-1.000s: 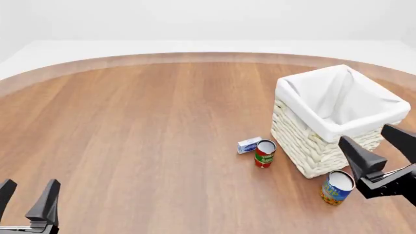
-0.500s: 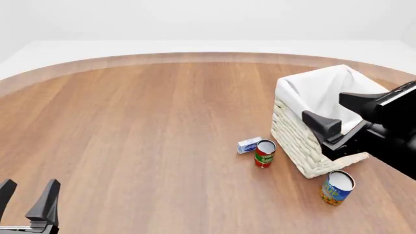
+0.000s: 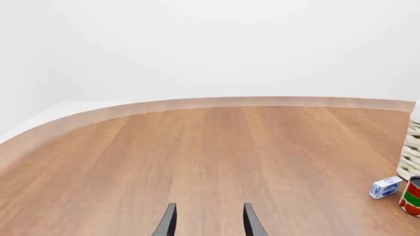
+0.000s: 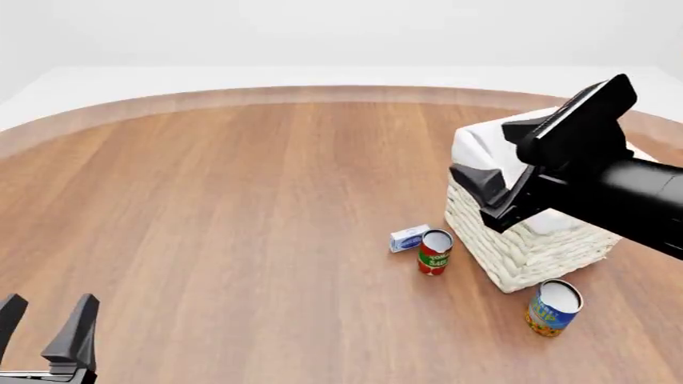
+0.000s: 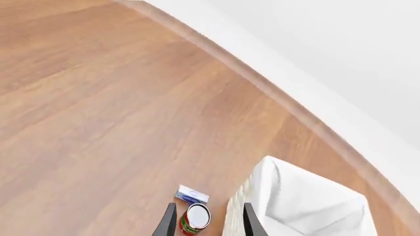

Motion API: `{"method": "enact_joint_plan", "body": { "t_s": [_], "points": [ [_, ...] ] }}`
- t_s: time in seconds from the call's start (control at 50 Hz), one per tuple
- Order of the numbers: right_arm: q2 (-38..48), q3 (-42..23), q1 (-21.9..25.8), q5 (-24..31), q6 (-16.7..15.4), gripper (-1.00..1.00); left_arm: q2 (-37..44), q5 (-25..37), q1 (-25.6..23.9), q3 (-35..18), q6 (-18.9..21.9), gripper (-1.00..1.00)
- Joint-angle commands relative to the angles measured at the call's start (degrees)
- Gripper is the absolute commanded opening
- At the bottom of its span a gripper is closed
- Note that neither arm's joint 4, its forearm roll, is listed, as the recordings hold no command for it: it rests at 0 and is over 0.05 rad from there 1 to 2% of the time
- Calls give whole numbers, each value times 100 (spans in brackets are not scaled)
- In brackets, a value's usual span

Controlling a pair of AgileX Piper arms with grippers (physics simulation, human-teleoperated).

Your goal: Pick up the alphabet soup and the cream cheese box, and put them in the basket.

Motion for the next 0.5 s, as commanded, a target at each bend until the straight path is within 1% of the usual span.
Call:
{"method": "enact_joint_plan", "body": {
  "t_s": [0.02,0.06,0.1,0.16,0.22,0.24,0.28,0.42,0.5],
  "points": [
    [461,-337,166,123,-335,100,0,0,0,0,0,100],
    [531,-374,189,122,-422,100,0,0,0,0,0,100],
    [599,-452,193,144,-444,100,0,0,0,0,0,100],
    [782,-410,141,6,-688,100,0,0,0,0,0,100],
    [862,-331,254,-56,-763,100,0,0,0,0,0,100],
    [892,-343,280,-34,-715,100,0,0,0,0,0,100],
    [928,-294,245,-140,-857,100,0,0,0,0,0,100],
    [981,-239,319,-225,-1003,100,0,0,0,0,0,100],
    [1032,-237,281,-302,-1116,100,0,0,0,0,0,100]
  ]
}}
